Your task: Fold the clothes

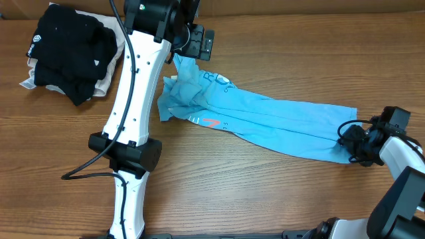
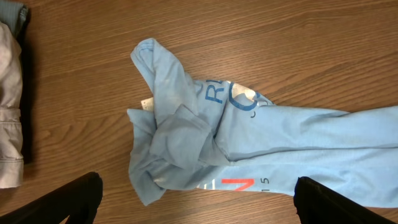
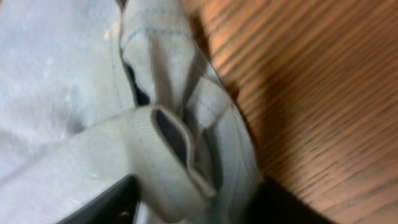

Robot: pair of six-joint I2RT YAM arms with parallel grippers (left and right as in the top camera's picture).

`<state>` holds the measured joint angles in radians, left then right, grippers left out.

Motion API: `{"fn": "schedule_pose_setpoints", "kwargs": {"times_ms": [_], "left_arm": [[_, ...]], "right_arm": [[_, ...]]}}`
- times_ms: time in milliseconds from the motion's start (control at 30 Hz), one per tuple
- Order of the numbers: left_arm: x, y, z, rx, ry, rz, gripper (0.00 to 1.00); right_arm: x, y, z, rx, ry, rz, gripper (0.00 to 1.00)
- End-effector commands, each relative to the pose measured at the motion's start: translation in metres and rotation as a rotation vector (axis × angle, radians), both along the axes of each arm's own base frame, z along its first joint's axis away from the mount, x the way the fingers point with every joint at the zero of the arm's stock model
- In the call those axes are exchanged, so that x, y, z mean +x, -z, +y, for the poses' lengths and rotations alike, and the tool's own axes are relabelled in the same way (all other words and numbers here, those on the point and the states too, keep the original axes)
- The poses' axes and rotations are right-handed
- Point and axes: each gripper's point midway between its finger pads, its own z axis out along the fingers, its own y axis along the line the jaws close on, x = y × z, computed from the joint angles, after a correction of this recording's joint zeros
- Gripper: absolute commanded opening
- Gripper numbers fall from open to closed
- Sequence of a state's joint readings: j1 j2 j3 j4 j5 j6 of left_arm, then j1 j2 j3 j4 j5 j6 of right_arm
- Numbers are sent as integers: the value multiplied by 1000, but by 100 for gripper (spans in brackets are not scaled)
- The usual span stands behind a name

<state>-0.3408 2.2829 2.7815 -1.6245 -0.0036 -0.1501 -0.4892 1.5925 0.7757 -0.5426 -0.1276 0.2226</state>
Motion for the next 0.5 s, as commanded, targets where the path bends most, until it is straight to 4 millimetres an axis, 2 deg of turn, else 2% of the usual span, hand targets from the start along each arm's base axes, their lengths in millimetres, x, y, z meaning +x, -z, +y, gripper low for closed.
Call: {"fn": "schedule_pose_setpoints", "kwargs": {"times_ms": [0,100,167,233,367,467], "left_arm": [[0,1,-1,7,24,0,100],[0,1,0,8,22,0,100],[0,1,1,14,19,-2,100],[1,1,1,17,18,-3,100],[2,0,1,15,17,-10,100],[3,0,4,28,10,-13,100]], "right_arm": [[-5,14,19,73,-17,13,34],[3,8,11,61,0,-21,23],[9,0,2,58,17,-42,20],[13,-8,-8,57,40,-57,12],[19,-34,-30,87,96,-90,4],[20,-57,-45,130,137,-114,4]]}}
